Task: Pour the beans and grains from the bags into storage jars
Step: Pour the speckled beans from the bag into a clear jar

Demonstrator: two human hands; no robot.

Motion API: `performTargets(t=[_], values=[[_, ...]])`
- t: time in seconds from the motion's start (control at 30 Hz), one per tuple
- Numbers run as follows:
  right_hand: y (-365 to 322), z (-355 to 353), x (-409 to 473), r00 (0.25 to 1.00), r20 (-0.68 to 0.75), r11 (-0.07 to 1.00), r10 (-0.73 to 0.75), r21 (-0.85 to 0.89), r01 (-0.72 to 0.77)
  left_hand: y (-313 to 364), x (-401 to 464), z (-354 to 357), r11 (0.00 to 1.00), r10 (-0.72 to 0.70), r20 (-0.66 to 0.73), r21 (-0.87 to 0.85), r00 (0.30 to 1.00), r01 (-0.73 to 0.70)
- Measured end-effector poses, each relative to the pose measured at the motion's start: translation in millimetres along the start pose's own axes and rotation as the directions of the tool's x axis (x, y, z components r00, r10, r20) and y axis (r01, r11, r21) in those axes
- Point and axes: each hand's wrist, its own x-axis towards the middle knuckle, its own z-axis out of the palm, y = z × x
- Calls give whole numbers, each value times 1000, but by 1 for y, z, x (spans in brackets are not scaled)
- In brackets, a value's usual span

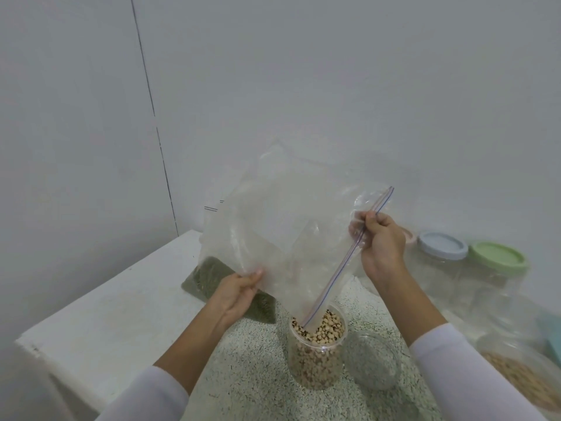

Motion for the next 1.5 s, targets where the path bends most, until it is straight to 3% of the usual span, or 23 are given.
performTargets(t=[0.27, 0.5, 0.77, 0.97, 1.3, 1.5], values=[[-6, -2, 2, 1000, 22, 1000, -17, -13, 17, 4, -5, 13, 984, 54, -14, 169, 998, -51], [-7, -4, 3, 1000, 9, 1000, -14, -16, 14, 3, -3, 0, 984, 63, -5, 167, 998, -61], [-5, -6, 4, 1000, -5, 1000, -9, 1, 9, 4, -14, 5, 987, 63, 125, 141, 990, -80], [-1, -10, 2, 1000, -9, 1000, 1, 22, 0, -3, -16, 10, 951, 87, 207, 275, 975, -143], [2, -9, -1, 1000, -3, 1000, 18, 5, -18, -6, -22, 14, 872, 192, 124, 433, 974, -227], [1, -8, -2, 1000, -15, 1000, 22, 5, -22, -2, -27, 13, 905, 159, 198, 362, 967, -223]])
